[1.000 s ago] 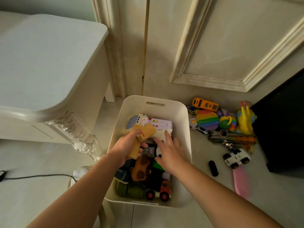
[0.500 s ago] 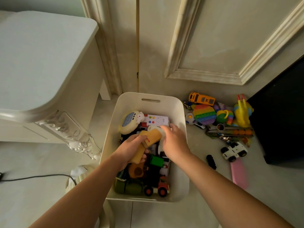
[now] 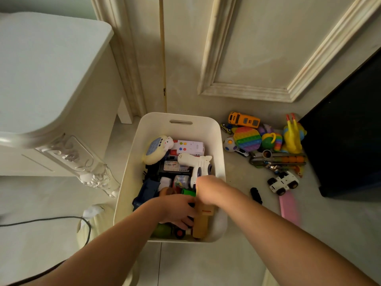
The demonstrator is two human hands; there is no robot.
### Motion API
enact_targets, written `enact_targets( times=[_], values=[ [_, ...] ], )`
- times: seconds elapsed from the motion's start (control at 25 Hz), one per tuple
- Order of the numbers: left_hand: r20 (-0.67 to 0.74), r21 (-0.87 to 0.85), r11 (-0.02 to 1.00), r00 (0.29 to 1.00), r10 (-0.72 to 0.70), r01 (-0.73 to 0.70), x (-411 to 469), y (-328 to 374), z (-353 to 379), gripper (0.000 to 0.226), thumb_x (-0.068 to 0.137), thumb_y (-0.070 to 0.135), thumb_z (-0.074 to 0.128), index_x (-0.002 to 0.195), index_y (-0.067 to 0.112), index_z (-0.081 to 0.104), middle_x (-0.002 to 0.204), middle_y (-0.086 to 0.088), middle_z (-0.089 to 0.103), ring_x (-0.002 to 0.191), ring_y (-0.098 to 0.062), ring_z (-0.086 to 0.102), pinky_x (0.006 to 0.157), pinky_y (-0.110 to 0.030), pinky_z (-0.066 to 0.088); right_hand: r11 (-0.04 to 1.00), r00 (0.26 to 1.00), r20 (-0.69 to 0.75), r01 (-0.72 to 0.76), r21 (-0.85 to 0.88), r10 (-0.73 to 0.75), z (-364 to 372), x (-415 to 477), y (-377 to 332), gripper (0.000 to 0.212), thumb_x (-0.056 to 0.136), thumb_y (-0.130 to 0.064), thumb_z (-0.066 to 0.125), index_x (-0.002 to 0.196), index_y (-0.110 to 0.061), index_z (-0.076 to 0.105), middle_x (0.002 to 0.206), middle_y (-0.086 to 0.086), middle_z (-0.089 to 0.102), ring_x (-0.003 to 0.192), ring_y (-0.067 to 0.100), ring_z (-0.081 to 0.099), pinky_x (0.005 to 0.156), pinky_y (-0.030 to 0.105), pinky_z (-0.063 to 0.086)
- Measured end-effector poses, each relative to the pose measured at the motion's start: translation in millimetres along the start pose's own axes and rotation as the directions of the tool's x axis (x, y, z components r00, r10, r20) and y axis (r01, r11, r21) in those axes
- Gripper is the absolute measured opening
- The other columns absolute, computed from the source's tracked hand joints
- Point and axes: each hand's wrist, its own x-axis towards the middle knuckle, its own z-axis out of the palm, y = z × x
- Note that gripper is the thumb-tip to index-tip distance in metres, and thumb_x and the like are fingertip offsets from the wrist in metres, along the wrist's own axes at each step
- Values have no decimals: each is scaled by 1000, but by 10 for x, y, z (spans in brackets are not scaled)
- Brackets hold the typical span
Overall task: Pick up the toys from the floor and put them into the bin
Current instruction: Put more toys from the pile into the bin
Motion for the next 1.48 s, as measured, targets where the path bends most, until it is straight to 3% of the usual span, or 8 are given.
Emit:
enact_targets(
  times=[0.16, 0.4, 0.52, 0.6, 0.76, 1.12, 1.24, 1.48],
  values=[
    [-120, 363, 927, 992, -49, 90, 150, -6, 40, 33, 91, 19, 55, 124, 15, 55, 115, -8, 69, 100, -21, 68, 91, -42, 55, 998, 985, -171, -16, 58, 26, 141, 19, -9, 36, 91, 3, 44, 126, 1, 53, 124, 21, 53, 110, 36, 57, 87, 38, 47],
    [-221, 145, 963, 956, -194, 229, 115, 454, -83, 30, 99, 23, 44, 111, 1, 60, 105, -11, 71, 86, -17, 72, 67, -31, 60, 978, 960, -274, 103, 183, -50, 33, -150, 101, 33, 90, 4, 47, 119, -2, 61, 117, 17, 63, 107, 32, 61, 80, 34, 47],
    [-351, 214, 976, 930, 108, -33, -24, 930, -118, 18, 98, 21, 47, 90, 14, 62, 78, -4, 70, 55, -8, 69, 46, -22, 54, 783, 701, -700, 357, 509, 136, -175, -259, 405, 30, 95, -10, 46, 119, -15, 63, 111, 4, 66, 94, 14, 58, 71, 22, 37],
    [-472, 219, 935, 808, 353, -280, -74, 1265, 0, 18, 98, 19, 49, 85, 25, 60, 75, -1, 67, 50, -4, 64, 44, -18, 50, 660, 536, -782, 466, 589, 319, -264, -304, 761, 27, 96, -15, 46, 115, -20, 64, 107, -1, 67, 88, 8, 55, 69, 22, 38],
    [-470, 89, 852, 732, 492, -516, 135, 1770, 477, 14, 96, 22, 51, 97, 31, 62, 91, 2, 68, 73, -11, 67, 58, -25, 58, 408, 512, -580, 416, 813, 633, -61, -128, 1625, 28, 96, -17, 46, 120, -20, 60, 117, 3, 64, 101, 18, 60, 80, 30, 47],
    [-422, 43, 976, 881, 213, -216, 1251, 1874, 957, 31, 92, 15, 47, 120, 27, 57, 96, 7, 61, 81, -11, 60, 79, -33, 55, -157, 521, 122, 24, 987, 845, 1003, 516, 2884, 74, 90, -21, 64, 151, -22, 22, 151, 13, 34, 129, 36, 47, 85, 34, 44],
    [-393, 31, 982, 901, 182, -185, 1468, 1824, 900, 37, 91, 12, 50, 127, 21, 54, 113, -3, 64, 86, -14, 59, 83, -35, 54, -183, 617, 140, 6, 983, 775, 1100, 736, 3047, 76, 92, -21, 61, 153, -21, 15, 151, 14, 37, 134, 35, 43, 103, 41, 41],
    [-374, -96, 995, 927, -29, -8, 1663, 1840, 771, 42, 92, 17, 57, 133, 24, 50, 89, 1, 57, 82, -15, 57, 76, -33, 53, -177, 609, 90, 83, 981, 788, 1163, 877, 2986, 40, 91, -7, 60, 130, -12, 52, 126, 15, 62, 110, 31, 63, 87, 33, 52]
  ],
)
